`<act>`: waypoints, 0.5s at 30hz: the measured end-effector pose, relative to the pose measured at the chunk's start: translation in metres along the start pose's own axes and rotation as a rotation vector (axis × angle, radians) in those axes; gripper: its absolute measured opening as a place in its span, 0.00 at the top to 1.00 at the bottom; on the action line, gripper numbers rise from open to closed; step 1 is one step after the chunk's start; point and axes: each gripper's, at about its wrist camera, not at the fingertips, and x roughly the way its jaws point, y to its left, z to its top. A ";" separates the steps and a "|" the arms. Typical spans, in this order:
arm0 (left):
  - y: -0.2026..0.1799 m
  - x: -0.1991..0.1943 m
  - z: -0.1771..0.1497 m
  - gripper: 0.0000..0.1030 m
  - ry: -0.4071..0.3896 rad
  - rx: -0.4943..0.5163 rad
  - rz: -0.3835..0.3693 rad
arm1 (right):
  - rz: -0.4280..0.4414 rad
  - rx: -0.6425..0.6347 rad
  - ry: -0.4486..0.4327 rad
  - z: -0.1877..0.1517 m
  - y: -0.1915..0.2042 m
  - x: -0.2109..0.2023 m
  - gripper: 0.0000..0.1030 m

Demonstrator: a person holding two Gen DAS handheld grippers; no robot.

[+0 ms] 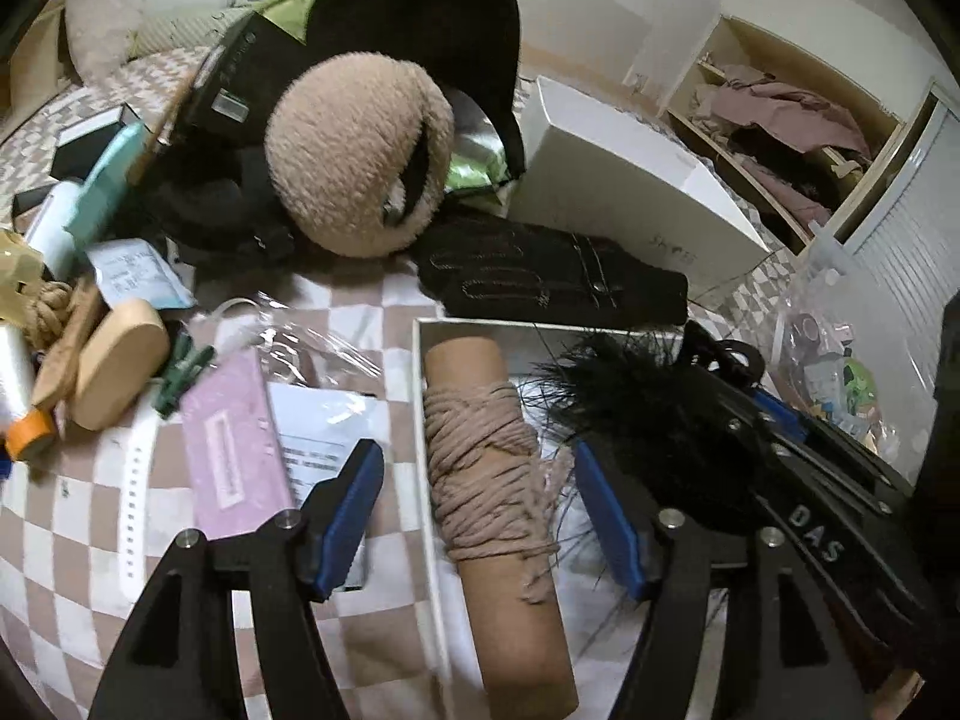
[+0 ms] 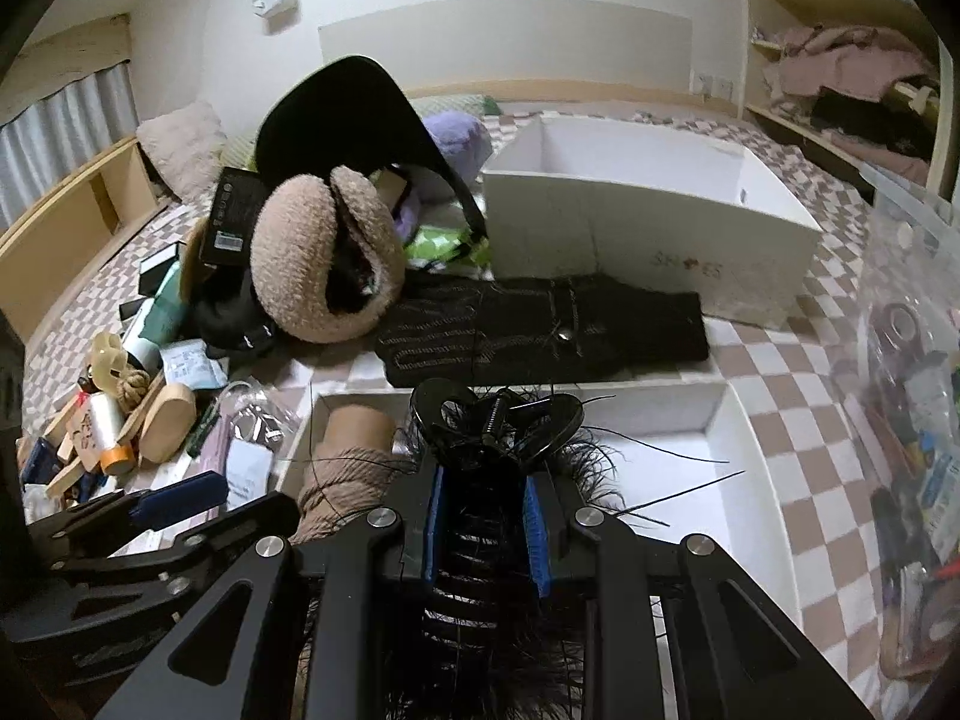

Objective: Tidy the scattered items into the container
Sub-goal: 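Lower the tube into the white tray with the left tool while the right tool lowers the duster beside it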

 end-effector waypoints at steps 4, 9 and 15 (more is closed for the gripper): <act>0.009 -0.007 0.001 0.26 -0.018 -0.014 0.012 | 0.010 -0.034 0.041 -0.003 0.012 0.015 0.77; 0.021 -0.013 -0.001 0.24 -0.022 -0.026 0.016 | 0.048 -0.030 0.076 -0.010 0.019 0.022 0.77; 0.032 -0.020 -0.005 0.10 -0.033 -0.034 0.027 | 0.031 -0.043 0.074 -0.018 0.026 0.014 0.47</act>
